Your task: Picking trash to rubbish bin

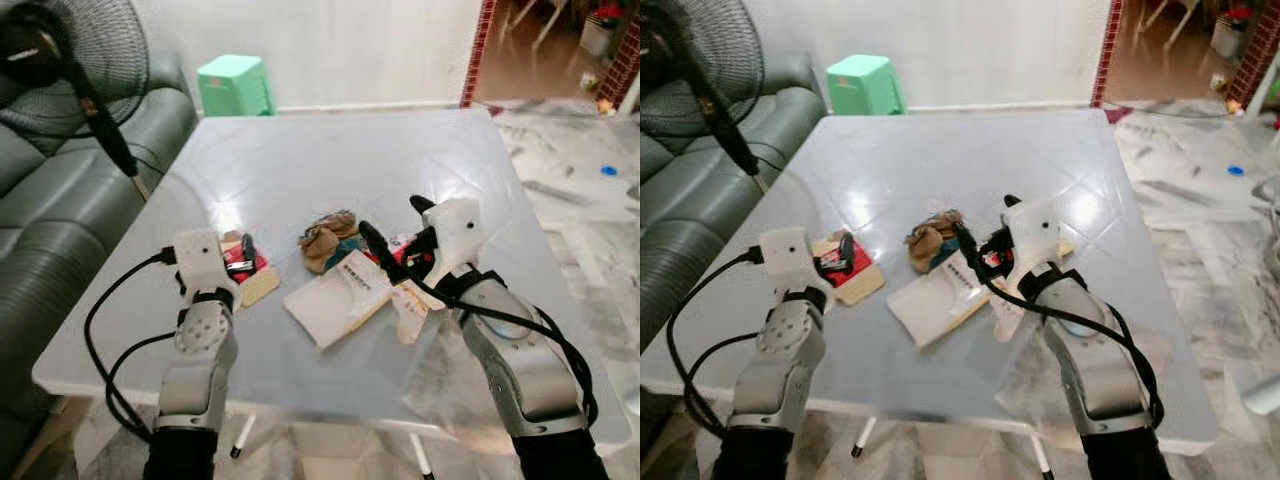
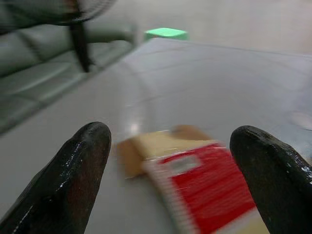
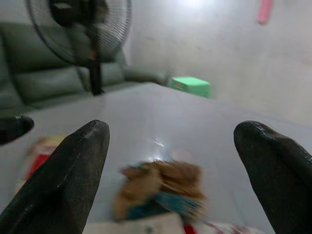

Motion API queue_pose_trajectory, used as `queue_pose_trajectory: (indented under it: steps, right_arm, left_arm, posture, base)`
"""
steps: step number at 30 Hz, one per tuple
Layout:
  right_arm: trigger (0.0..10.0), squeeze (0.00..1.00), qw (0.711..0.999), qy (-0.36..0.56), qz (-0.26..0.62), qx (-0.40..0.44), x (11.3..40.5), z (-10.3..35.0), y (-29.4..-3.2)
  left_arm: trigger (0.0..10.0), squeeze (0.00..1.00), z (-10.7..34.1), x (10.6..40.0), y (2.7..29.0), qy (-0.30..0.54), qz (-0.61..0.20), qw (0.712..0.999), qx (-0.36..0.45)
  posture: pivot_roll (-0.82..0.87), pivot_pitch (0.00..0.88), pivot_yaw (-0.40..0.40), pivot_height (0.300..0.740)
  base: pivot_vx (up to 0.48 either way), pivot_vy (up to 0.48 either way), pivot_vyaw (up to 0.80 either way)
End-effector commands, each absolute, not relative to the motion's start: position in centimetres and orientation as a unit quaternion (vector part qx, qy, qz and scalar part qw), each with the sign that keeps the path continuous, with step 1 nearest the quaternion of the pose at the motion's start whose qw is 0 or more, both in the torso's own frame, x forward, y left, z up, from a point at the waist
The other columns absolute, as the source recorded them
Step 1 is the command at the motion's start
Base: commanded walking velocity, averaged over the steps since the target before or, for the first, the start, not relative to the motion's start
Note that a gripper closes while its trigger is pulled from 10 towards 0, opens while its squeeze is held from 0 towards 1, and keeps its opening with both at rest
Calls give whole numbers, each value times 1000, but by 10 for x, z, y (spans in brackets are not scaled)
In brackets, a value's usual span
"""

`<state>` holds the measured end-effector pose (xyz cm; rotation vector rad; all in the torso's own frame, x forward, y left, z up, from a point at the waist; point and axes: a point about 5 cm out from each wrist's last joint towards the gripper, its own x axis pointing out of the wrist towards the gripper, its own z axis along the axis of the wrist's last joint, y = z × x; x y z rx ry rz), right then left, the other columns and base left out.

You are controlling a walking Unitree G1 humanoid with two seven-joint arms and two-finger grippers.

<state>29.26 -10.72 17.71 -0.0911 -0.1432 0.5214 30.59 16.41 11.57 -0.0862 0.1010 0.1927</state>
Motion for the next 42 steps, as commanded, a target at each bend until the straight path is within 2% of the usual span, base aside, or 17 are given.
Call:
queue_pose_trajectory:
  steps: [1,6,9,12,21,32,34,42]
  right_arm:
    - [10000,0,961,-74,263,-47,290,180,-107]
    - [10000,0,955,-71,286,-40,285,182,-102]
    - [10000,0,930,-66,359,-48,276,186,-91]
    - [10000,0,920,-59,383,-58,271,186,-89]
    - [10000,0,919,-46,387,-66,265,183,-93]
    - [10000,0,916,-41,392,-71,262,185,-94]
    - [10000,0,915,-39,395,-73,261,184,-94]
    - [10000,0,914,-39,396,-75,261,184,-93]
  left_arm:
    - [10000,0,109,303,169,74,116,990,-40]
    - [10000,0,103,305,172,103,129,983,-77]
    - [10000,0,101,310,173,119,138,977,-114]
    - [10000,0,102,314,173,123,136,974,-132]
    - [10000,0,101,326,171,146,133,965,-174]
    - [10000,0,95,335,166,182,139,939,-258]
    - [10000,0,91,337,163,197,138,926,-290]
    - [10000,0,90,343,155,209,125,916,-318]
  posture:
    - [-43,24,62,740]
    - [-46,33,61,740]
    - [-56,37,63,740]
    - [-61,40,63,740]
    - [-76,51,62,740]
    - [-87,61,58,740]
    - [-89,61,56,740]
    - [-93,58,57,740]
  base:
    - [0,0,0]
    - [0,0,0]
    - [0,0,0]
    - [0,0,0]
    - [0,0,0]
    - [0,0,0]
    - [0,0,0]
    - [0,0,0]
